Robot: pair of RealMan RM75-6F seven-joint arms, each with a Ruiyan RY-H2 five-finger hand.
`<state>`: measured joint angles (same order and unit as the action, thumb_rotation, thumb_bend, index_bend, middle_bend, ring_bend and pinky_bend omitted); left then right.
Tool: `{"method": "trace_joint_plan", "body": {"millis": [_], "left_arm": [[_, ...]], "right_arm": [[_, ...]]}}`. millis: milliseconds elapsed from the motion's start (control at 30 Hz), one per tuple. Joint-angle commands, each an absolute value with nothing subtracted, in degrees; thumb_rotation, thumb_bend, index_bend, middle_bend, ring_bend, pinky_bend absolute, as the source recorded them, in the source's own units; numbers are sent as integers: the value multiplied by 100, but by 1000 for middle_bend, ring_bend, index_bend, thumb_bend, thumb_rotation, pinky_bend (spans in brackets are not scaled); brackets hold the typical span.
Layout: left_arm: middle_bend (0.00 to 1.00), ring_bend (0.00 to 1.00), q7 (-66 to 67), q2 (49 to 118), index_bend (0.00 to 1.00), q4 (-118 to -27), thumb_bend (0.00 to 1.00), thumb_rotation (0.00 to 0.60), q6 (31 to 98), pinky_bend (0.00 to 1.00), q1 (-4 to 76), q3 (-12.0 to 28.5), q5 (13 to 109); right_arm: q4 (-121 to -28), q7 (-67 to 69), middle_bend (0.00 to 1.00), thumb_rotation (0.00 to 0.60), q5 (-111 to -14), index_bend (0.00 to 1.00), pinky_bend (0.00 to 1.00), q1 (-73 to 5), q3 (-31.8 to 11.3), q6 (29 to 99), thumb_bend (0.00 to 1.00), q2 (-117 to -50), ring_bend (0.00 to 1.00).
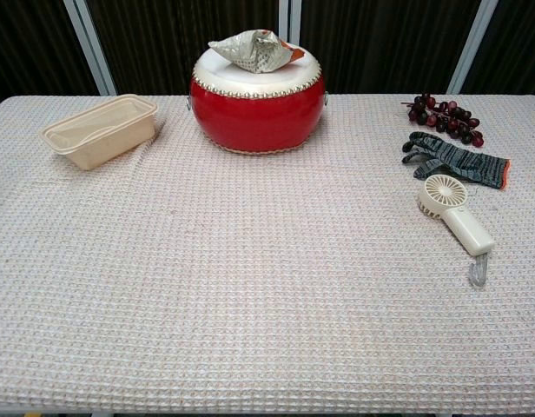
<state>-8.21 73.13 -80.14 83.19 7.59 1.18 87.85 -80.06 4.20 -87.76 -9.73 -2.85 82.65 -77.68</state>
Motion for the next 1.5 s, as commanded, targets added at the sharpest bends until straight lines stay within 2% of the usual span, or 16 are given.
{"method": "trace_joint_plan", "body": {"millis": [33,133,333,400,433,500,567,600,667,700,767,833,900,1000,1167,1500], "left_arm": [[120,28,-819,7323,141,-8010,0,600,8315,209,756,115,8777],[120,28,-825,7352,141,-7989,0,600,8311,209,752,116,8762],[120,28,-896,7368,141,-7941,0,600,8316,209,753,125,8752],[120,28,-914,7374,141,-7939,0,600,8319,209,753,135,8738],[120,28,-915,7371,141,-7949,0,600,8321,209,752,132,8743],[120,28,-883,7368,141,-7956,0,600,8330,209,746,113,8765],[120,28,-832,7366,141,-7971,0,600,8322,209,726,100,8739],[120,28,-812,7363,141,-7981,0,600,8318,209,722,101,8724],[120,27,-827,7360,141,-8018,0,600,8310,209,713,115,8683],[120,28,-830,7349,141,-8044,0,600,8295,209,717,119,8671],[120,28,-785,7307,141,-8109,0,600,8303,209,735,113,8721],[120,28,-747,7310,141,-8097,0,600,8402,209,732,118,8805],[120,28,-795,7345,141,-8086,0,600,8415,209,714,121,8783],[120,28,-857,7361,141,-8084,0,600,8372,209,696,81,8767],[120,28,-910,7381,141,-7983,0,600,8389,209,676,91,8742],[120,28,-1059,7449,141,-7778,0,600,8289,209,664,65,8680]], "right_arm": [[-7990,439,0,600,-8774,0,0,-981,-278,8234,179,-7771,0],[-7990,436,0,600,-8790,0,0,-988,-273,8223,292,-7768,0],[-8098,434,0,600,-8850,0,0,-1017,-170,8071,353,-7700,0],[-8130,406,0,600,-8847,0,0,-1037,-141,7989,419,-7684,0],[-8151,372,0,600,-8836,0,0,-1047,-129,7942,488,-7680,0],[-8181,343,0,600,-8823,0,0,-1052,-117,7905,782,-7676,0],[-8181,346,0,600,-8815,0,0,-1055,-108,7876,968,-7668,0],[-8174,369,1,600,-8803,0,0,-1057,-112,7865,1000,-7669,0],[-8209,437,43,600,-8752,0,0,-1056,-130,7836,1000,-7665,0],[-8248,452,110,600,-8728,0,31,-1047,-136,7835,1000,-7660,19],[-8317,444,306,600,-8745,0,216,-1010,-121,7892,1000,-7660,172],[-8286,443,533,600,-8870,0,495,-983,-41,7948,1000,-7670,440],[-8190,380,650,600,-8928,0,623,-963,-14,7999,1000,-7704,576],[-8118,370,694,600,-8973,0,674,-934,13,8048,1000,-7787,649],[-8204,486,894,600,-8944,0,754,-1009,44,7833,1000,-7738,817],[-8497,167,911,600,-8588,0,763,-1265,140,6939,1000,-7762,835]]}}
